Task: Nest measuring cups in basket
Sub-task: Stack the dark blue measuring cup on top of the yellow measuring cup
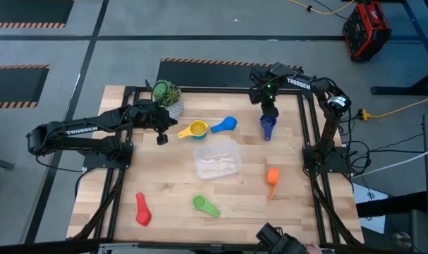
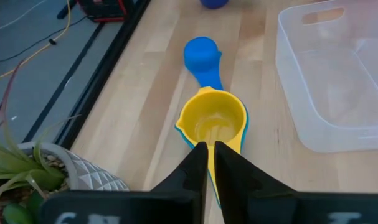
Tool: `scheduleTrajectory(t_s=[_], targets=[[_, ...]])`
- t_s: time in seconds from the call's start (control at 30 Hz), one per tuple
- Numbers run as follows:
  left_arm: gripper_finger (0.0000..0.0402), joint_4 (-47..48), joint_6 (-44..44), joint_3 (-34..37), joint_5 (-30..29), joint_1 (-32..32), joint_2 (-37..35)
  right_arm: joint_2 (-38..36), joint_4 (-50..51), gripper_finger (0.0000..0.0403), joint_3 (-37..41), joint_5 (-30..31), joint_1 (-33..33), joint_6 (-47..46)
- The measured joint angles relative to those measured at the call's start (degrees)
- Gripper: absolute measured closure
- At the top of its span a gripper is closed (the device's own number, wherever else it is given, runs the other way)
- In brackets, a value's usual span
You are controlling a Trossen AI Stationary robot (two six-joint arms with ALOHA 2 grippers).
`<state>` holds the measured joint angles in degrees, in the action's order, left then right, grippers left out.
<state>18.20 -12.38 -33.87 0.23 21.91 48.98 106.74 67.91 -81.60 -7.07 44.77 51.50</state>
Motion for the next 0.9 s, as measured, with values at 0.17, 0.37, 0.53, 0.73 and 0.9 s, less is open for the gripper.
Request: scheduleTrajectory(t_s=[0.17, 0.37, 0.53, 0.73, 0.9], targets=[[0.0376, 0.0, 0.0, 0.0, 0.0, 0.0, 0.0, 0.0, -1.8, 0.0305, 2.7, 0.1, 0.0, 3.4], [0.0387, 0.0, 0.0, 0.0, 0.0, 0.0, 0.0, 0.0, -4.6, 0.0305, 4.0, 0.1, 0.0, 4.4], [0.0397, 0.0, 0.1, 0.0, 0.0, 0.0, 0.0, 0.0, -5.0, 0.0305, 4.0, 0.1, 0.0, 4.5], [0.0398, 0.1, 0.1, 0.0, 0.0, 0.0, 0.0, 0.0, -5.0, 0.0305, 4.0, 0.1, 0.0, 4.5], [0.0387, 0.1, 0.2, 0.0, 0.0, 0.0, 0.0, 0.0, -4.9, 0.0305, 4.0, 0.1, 0.0, 4.5]])
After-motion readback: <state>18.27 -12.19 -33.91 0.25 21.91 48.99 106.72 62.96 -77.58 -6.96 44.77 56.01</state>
